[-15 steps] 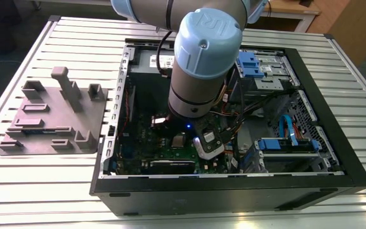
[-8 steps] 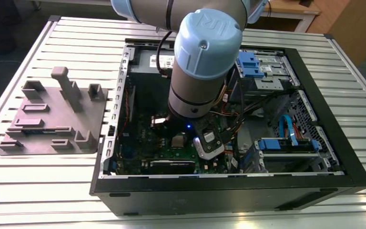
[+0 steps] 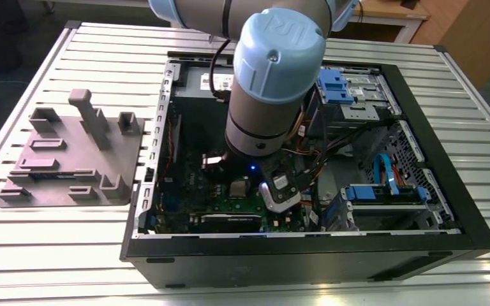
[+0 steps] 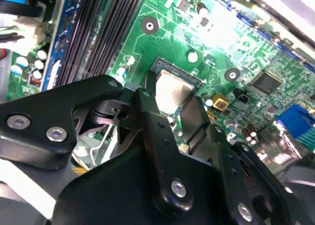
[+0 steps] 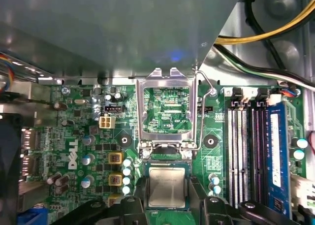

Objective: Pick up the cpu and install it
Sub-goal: 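Place the cpu into insertion slot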

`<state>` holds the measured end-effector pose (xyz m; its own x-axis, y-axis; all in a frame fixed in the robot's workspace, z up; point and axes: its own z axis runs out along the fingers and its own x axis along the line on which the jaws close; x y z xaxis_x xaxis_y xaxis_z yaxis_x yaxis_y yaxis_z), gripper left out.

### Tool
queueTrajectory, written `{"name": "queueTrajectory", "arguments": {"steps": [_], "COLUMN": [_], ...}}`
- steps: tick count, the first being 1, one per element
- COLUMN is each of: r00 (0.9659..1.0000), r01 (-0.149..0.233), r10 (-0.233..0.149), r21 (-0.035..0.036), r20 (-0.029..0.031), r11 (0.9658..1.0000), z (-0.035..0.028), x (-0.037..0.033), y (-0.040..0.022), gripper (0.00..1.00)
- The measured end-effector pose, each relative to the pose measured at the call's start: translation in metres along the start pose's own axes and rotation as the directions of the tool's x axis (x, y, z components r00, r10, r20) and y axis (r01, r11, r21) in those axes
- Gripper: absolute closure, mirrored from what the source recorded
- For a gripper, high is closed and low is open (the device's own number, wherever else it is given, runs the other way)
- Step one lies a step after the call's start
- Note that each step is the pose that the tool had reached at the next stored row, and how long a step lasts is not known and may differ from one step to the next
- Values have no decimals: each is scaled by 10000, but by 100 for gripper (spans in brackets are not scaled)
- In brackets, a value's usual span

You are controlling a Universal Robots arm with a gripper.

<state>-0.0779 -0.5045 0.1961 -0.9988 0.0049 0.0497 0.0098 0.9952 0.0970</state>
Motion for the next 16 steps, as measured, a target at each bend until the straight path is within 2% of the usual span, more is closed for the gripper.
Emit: {"name": "queueTrajectory", "arguments": {"steps": [6, 7, 8, 10, 11, 13, 16], "r00": [10000, 10000, 10000, 10000, 10000, 10000, 10000], "r01": [0, 0, 0, 0, 0, 0, 0], "r10": [0, 0, 0, 0, 0, 0, 0], "r21": [1, 0, 1, 1, 1, -2, 0], "r20": [-2, -1, -2, -3, -4, -3, -3], "r11": [10000, 10000, 10000, 10000, 10000, 10000, 10000], "z": [-124, -140, -156, -184, -192, -193, -194], "x": [6, 7, 8, 9, 10, 10, 10], "y": [12, 14, 15, 18, 19, 19, 19], "gripper": [55, 61, 61, 73, 73, 85, 89]}}
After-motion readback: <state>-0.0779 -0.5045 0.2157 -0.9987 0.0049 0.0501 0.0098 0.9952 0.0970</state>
